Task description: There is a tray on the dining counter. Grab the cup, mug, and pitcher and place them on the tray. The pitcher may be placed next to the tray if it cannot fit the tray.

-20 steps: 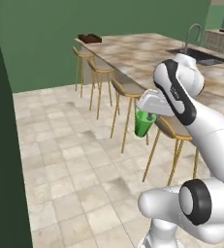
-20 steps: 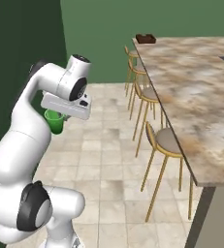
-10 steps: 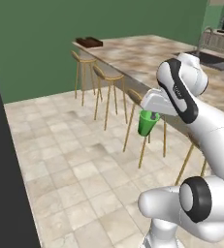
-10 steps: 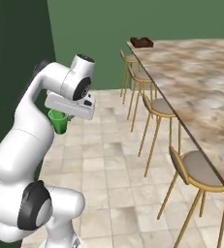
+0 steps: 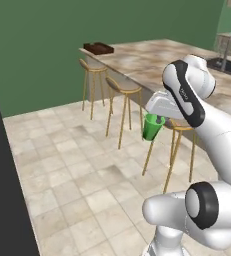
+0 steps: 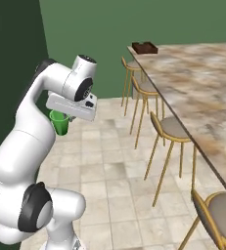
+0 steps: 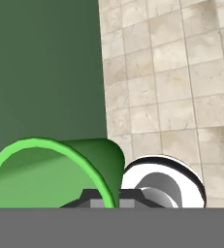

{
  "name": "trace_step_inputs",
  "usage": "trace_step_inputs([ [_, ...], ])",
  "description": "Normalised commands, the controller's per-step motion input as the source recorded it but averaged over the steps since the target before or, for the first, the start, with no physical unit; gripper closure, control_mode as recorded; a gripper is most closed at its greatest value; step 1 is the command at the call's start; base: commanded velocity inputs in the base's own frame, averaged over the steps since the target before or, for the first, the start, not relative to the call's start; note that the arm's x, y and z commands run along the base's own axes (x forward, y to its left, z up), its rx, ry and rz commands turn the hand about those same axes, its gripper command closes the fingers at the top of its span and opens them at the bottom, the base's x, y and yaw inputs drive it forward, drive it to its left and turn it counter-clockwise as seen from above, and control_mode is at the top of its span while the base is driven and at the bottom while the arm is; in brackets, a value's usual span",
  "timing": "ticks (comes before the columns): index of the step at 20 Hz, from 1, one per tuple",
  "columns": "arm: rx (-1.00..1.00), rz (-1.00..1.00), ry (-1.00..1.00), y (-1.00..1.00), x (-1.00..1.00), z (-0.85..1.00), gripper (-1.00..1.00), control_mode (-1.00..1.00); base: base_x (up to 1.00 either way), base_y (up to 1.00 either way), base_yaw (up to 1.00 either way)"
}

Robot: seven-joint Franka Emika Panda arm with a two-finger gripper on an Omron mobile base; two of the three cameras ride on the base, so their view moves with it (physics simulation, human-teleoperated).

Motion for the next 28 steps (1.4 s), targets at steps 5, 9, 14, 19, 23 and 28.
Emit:
trace_step_inputs([
  [5,0.0,0.0,0.0,0.0,0.0,0.0,1.0,1.0,1.0,0.35,-0.06],
  [9,0.0,0.0,0.0,0.0,0.0,0.0,1.0,1.0,1.0,0.41,-0.06],
  [14,0.0,0.0,0.0,0.0,0.0,0.0,1.0,1.0,1.0,0.44,-0.07],
  [19,0.0,0.0,0.0,0.0,0.0,0.0,1.0,1.0,1.0,0.52,-0.06],
  [23,0.0,0.0,0.0,0.0,0.0,0.0,1.0,1.0,1.0,0.52,-0.06],
  [28,0.0,0.0,0.0,0.0,0.0,0.0,1.0,1.0,1.0,0.58,-0.07],
])
